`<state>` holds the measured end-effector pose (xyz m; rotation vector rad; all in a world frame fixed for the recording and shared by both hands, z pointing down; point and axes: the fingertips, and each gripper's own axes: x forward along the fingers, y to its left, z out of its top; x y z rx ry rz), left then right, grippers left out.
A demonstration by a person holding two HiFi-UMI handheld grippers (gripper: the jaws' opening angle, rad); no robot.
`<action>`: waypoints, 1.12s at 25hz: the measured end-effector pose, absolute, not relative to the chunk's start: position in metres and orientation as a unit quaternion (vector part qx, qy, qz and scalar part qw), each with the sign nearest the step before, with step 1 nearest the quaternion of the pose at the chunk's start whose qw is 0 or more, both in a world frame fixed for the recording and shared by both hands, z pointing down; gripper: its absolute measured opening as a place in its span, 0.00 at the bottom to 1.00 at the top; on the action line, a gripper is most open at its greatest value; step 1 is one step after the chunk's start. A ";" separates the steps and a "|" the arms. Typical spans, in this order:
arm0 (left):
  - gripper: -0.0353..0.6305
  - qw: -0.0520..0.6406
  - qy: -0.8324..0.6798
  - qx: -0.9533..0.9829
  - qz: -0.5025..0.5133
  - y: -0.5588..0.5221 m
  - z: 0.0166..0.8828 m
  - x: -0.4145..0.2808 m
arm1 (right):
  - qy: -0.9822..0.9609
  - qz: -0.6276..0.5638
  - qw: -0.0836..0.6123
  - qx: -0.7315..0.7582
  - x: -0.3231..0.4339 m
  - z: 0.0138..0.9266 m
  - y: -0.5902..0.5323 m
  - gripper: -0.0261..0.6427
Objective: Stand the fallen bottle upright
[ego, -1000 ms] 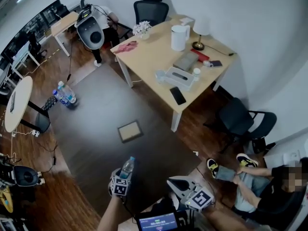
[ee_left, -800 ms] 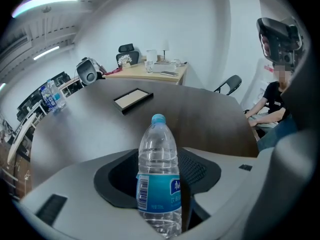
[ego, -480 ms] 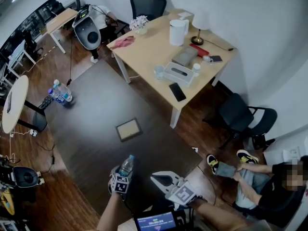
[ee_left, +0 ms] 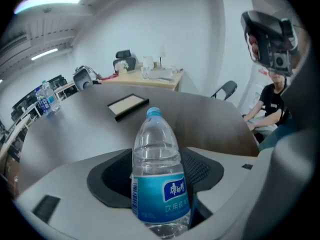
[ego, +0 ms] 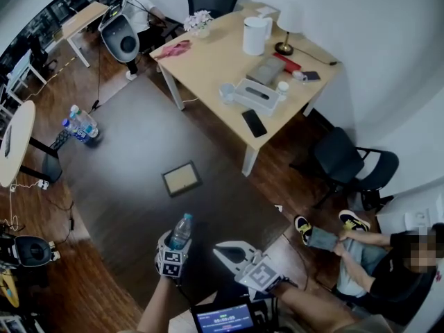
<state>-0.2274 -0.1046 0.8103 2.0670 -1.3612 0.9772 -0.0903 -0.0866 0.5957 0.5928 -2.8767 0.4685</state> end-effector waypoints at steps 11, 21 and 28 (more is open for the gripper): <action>0.49 0.115 -0.587 0.796 0.094 -0.111 0.722 -0.195 | -0.965 0.148 0.096 0.196 -0.086 0.596 -0.064 0.07; 0.52 0.090 -0.599 0.791 0.083 -0.075 0.745 -0.187 | -0.965 0.149 0.102 0.189 -0.096 0.613 -0.040 0.07; 0.53 0.075 -0.601 0.791 0.081 -0.065 0.750 -0.198 | -0.966 0.142 0.103 0.192 -0.092 0.613 -0.038 0.07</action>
